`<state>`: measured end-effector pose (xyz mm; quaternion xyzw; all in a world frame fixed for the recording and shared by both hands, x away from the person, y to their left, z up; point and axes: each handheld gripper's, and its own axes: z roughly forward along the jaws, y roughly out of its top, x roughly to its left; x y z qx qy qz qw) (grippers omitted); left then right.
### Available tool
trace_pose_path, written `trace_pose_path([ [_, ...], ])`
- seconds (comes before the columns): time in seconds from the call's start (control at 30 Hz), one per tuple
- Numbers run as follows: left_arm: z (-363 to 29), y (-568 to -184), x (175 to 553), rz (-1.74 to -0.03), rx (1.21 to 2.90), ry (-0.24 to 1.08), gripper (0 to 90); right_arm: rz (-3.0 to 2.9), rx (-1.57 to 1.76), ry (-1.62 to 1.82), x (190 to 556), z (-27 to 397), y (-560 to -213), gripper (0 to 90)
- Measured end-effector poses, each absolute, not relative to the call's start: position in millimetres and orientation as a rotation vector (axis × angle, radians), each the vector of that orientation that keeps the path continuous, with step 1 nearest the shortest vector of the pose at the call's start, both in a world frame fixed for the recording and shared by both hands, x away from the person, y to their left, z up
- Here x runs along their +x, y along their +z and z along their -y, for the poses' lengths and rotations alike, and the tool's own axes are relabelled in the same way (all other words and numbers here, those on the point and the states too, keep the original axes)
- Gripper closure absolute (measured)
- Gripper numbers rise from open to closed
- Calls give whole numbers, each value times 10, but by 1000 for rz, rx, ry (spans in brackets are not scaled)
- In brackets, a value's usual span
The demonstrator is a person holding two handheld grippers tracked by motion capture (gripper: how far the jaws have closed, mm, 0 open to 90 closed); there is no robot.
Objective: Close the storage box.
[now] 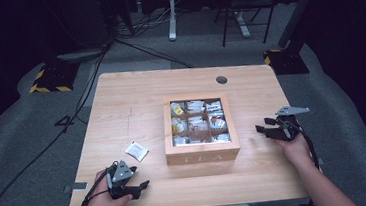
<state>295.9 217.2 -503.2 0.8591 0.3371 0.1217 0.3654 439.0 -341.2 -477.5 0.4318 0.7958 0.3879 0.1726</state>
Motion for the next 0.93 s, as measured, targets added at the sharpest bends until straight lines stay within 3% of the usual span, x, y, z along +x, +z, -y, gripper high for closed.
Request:
trace_pose_path([
  [0.53, -2158, -5033, 2955, -859, 2220, 326, 300, -2279, 1208, 1026, 4373, 3351, -4998, 414],
  [0.77, -2150, -5036, 2957, -862, 2217, 325, 294, -2270, 1178, 1022, 4365, 3352, -5032, 285],
  [0.93, -2149, -5035, 2957, -862, 2218, 325, 294, -2276, 1174, 1020, 4361, 3344, -5033, 272],
])
